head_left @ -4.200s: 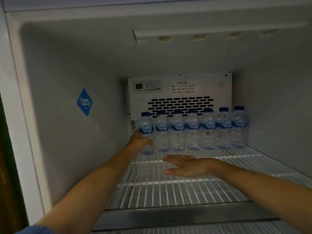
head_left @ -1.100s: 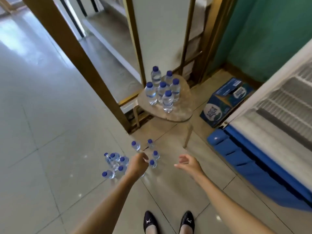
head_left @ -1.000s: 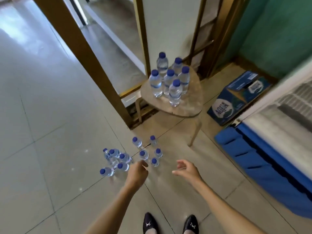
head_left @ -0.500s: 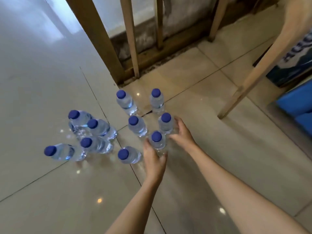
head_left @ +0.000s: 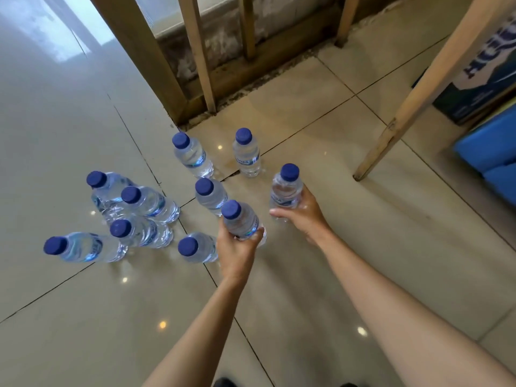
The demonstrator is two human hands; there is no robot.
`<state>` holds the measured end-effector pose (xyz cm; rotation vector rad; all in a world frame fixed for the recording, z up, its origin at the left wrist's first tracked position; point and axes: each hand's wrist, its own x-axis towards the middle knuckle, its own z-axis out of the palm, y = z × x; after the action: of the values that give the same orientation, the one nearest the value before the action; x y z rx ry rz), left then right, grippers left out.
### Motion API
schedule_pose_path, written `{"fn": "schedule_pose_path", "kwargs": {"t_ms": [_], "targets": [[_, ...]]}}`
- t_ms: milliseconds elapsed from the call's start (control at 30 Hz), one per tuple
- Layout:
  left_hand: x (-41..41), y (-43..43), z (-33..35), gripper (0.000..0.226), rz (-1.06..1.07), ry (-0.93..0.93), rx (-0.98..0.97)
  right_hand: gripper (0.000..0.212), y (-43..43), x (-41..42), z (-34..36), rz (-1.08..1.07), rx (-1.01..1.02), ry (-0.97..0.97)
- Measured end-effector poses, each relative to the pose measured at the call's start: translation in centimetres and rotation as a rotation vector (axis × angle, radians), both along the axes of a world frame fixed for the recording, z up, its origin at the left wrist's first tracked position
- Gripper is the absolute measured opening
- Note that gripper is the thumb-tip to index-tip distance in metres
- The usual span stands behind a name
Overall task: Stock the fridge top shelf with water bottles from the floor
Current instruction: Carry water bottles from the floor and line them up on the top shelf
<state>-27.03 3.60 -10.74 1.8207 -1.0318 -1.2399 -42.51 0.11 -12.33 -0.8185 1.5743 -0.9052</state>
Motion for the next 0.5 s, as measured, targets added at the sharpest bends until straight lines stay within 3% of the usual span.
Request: {"fn": "schedule_pose_path", "kwargs": {"t_ms": [233, 500], "targets": [[0.5, 1.3, 13.1, 0.053, -0.129, 0.100, 0.070, 0.062, 5.0, -2.3, 13.3, -0.093, 0.044, 0.017], [-3.8, -1.9, 39.2, 0.050, -0.450, 0.125, -0.111, 0.043, 7.0, -4.5, 39.2, -0.229, -0.055, -0.017]]}}
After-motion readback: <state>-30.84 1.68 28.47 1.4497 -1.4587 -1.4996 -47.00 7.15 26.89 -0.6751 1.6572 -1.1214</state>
